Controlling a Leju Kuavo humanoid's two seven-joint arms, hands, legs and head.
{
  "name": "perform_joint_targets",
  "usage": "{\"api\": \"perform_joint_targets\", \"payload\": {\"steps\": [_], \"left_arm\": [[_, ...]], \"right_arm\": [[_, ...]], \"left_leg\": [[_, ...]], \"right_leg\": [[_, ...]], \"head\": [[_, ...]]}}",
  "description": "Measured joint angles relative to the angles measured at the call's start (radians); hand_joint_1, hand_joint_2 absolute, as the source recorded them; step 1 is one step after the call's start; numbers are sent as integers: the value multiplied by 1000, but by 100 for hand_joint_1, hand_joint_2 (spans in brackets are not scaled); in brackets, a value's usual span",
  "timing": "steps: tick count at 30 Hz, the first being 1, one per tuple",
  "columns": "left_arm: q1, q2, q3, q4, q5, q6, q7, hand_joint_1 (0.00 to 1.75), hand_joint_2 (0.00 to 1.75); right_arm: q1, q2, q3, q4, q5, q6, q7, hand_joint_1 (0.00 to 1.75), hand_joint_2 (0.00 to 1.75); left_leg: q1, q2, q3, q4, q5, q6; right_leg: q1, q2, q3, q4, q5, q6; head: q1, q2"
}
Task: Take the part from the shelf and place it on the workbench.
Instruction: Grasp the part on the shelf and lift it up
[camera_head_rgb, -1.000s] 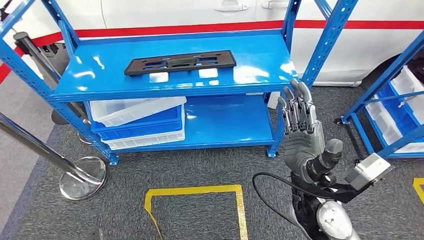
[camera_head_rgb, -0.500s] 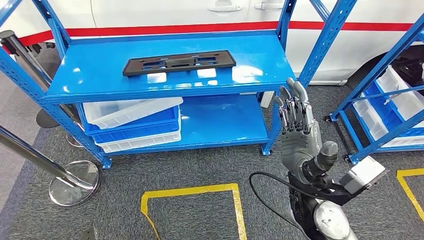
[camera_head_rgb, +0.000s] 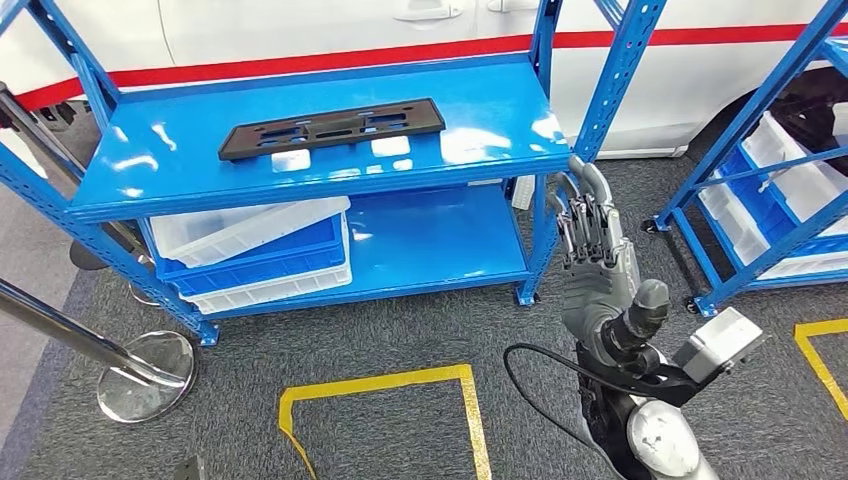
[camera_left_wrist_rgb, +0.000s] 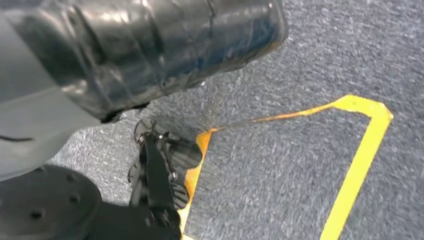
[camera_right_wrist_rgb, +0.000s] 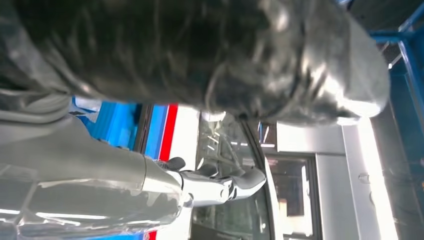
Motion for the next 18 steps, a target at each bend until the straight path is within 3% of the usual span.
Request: {"api": "perform_joint_targets", "payload": {"steps": [1,2,4,6,9,11,12,15,16,17,18], "left_arm": [[1,0,0,0,0,0,0,0,0],[2,0,0,0,0,0,0,0,0],[3,1,0,0,0,0,0,0,0],[1,1,-1,0,0,-1,0,0,0],[0,1,-1,0,0,-3,0,0,0],[0,0,-1,0,0,-5,0,0,0],[0,0,-1,0,0,-5,0,0,0],[-1,1,-2,1,0,-6,1,0,0],[0,1,-2,2,0,-5,2,0,0],[0,1,-3,3,-1,-5,3,0,0],[0,1,-4,3,-1,-5,4,0,0]], "right_arm": [[0,0,0,1,0,0,0,0,0],[0,0,0,1,0,1,0,0,0],[0,0,1,1,4,3,0,0,0],[-3,0,1,1,19,8,5,0,0],[-7,0,3,1,48,13,17,0,0],[-8,-1,5,1,58,13,23,0,0],[-9,-1,6,1,60,13,24,0,0],[-11,-2,11,3,69,14,31,0,0],[-11,-2,13,3,73,14,33,0,0],[-11,-2,14,4,76,14,36,0,0],[-11,-2,15,4,79,14,38,0,0]], "left_leg": [[1,0,-10,13,9,-2],[2,0,0,-15,38,-2],[5,-3,55,-140,108,-2],[3,-11,97,-236,138,5],[0,-14,103,-254,136,23],[2,-14,106,-262,141,35],[3,-15,108,-265,143,41],[-2,-22,108,-266,143,51],[-4,-27,108,-266,143,52],[-5,-33,109,-265,142,52],[-6,-42,109,-263,142,52]], "right_leg": [[-1,2,1,1,-1,0],[-2,5,2,3,-3,1],[-3,10,4,7,-8,8],[-1,14,2,12,-12,18],[0,16,0,9,-11,33],[0,11,-6,29,-33,39],[0,7,-22,65,-57,41],[1,3,-105,240,-133,43],[2,3,-118,266,-132,42],[2,4,-115,255,-112,39],[4,8,-94,209,-78,34]], "head": [[0,0],[0,0],[0,0],[0,0],[0,0],[1,0],[1,0],[2,0],[2,0],[2,0],[2,0]]}}
